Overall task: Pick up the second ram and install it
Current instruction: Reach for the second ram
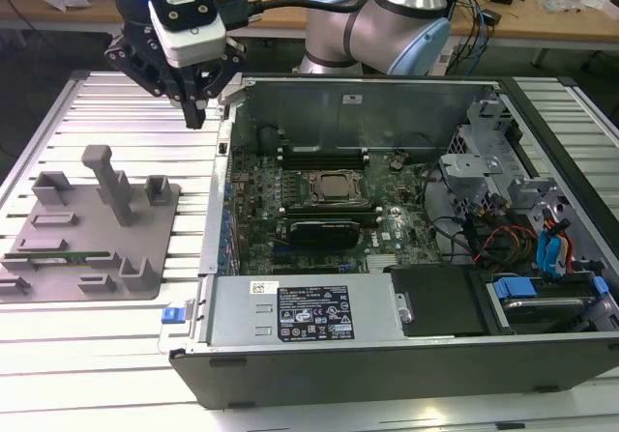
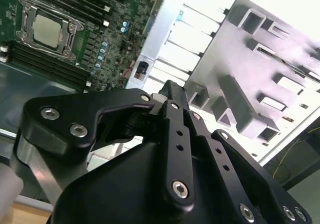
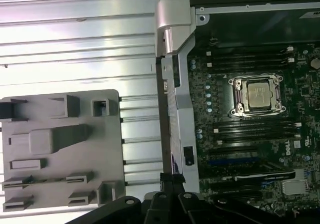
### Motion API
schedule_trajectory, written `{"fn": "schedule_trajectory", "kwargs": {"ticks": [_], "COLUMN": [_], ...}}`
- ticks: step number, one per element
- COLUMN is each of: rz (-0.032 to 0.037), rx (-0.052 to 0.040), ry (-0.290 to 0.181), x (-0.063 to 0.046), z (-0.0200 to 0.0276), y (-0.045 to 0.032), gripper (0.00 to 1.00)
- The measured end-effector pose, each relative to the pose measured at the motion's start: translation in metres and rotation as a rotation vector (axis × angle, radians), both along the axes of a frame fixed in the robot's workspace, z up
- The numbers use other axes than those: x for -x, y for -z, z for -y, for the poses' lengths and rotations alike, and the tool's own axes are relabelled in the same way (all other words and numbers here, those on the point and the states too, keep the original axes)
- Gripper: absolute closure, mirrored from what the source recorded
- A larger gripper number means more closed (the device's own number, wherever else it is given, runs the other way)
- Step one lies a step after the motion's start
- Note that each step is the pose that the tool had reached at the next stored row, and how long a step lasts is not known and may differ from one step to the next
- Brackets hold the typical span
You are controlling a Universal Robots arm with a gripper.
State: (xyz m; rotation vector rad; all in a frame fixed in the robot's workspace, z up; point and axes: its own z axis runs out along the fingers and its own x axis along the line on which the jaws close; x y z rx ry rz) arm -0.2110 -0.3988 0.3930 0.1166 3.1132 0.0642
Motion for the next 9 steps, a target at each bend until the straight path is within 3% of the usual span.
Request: {"fn": "schedule_trajectory", "kwargs": {"ticks": [9], "rz": [0.0], "rx": [0.0], "ry": [0.0], "x": [0.024], "z": [0.0], "y": [0.0001], "gripper": [0.92]}}
